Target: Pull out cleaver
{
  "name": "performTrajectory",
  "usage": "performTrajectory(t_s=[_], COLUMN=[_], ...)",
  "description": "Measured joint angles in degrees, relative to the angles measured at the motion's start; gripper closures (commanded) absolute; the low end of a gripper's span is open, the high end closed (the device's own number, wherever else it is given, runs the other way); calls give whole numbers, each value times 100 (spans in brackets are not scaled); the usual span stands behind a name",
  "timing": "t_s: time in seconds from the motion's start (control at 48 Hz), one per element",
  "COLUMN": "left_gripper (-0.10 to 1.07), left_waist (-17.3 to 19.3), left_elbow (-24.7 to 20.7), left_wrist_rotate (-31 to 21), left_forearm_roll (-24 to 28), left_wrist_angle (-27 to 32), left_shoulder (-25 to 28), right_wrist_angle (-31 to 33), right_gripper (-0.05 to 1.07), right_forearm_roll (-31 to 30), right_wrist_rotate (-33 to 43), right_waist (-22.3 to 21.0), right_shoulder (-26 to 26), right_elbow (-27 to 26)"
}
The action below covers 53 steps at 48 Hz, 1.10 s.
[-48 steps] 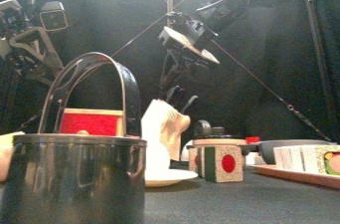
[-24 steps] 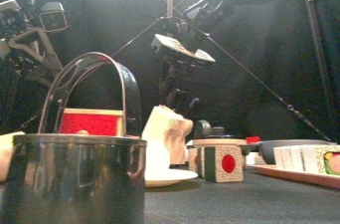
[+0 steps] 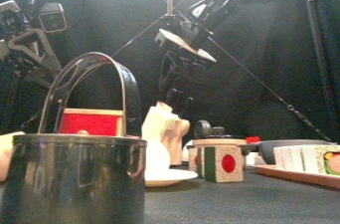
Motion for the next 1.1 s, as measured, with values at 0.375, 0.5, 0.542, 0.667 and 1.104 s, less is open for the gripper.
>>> performTrajectory(t_s=[0.375,0.5,0.542,0.667,1.104], left_gripper=[10,10,10,10,10], left_waist=[0,0,0,0,0], left_elbow=[0,0,0,0,0], left_wrist_rotate=[9,9,9,9,9], left_forearm_roll=[9,9,0,9,9], left_wrist_angle=[0,0,0,0,0], left_shoulder=[-9,-9,-9,-9,-9], right_wrist_angle=[492,729,809,1072,1099], right_gripper=[65,65,65,65,65], right_forearm_roll=[-132,-185,-193,-211,-369], right_wrist_rotate=[-9,-9,-9,0,97], right_waist=[492,712,782,1028,1626], right_shoulder=[-422,-606,-668,-923,-1424], right_elbow=[44,88,114,237,633])
